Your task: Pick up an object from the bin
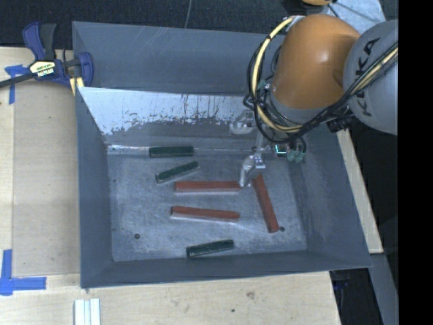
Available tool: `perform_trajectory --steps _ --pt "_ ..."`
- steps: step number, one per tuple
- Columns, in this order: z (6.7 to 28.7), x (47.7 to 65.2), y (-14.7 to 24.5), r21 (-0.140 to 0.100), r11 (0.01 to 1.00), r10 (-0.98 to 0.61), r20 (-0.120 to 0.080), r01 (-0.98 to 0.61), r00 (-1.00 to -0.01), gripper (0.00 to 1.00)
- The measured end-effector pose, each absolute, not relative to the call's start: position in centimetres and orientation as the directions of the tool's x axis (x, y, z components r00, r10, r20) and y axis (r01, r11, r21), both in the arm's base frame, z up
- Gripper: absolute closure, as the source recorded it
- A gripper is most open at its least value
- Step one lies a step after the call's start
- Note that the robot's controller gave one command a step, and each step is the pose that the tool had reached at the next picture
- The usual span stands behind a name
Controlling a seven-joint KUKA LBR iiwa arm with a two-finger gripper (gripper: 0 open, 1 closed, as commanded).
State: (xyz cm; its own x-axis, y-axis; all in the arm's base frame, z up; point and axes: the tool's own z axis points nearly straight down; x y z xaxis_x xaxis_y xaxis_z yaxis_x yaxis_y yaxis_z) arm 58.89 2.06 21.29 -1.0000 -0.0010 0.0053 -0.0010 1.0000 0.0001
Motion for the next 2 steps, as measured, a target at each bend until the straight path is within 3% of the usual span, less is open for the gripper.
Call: perform_trajectory --steps 1,2 --pt "21.8 59.0 2.1 0.000 1.000 -0.001 -0.004 -0.001 -1.000 0.00" --pt "17.1 59.2 2.2 0.001 0.998 0.059 -0.010 0.059 -0.998 0.00"
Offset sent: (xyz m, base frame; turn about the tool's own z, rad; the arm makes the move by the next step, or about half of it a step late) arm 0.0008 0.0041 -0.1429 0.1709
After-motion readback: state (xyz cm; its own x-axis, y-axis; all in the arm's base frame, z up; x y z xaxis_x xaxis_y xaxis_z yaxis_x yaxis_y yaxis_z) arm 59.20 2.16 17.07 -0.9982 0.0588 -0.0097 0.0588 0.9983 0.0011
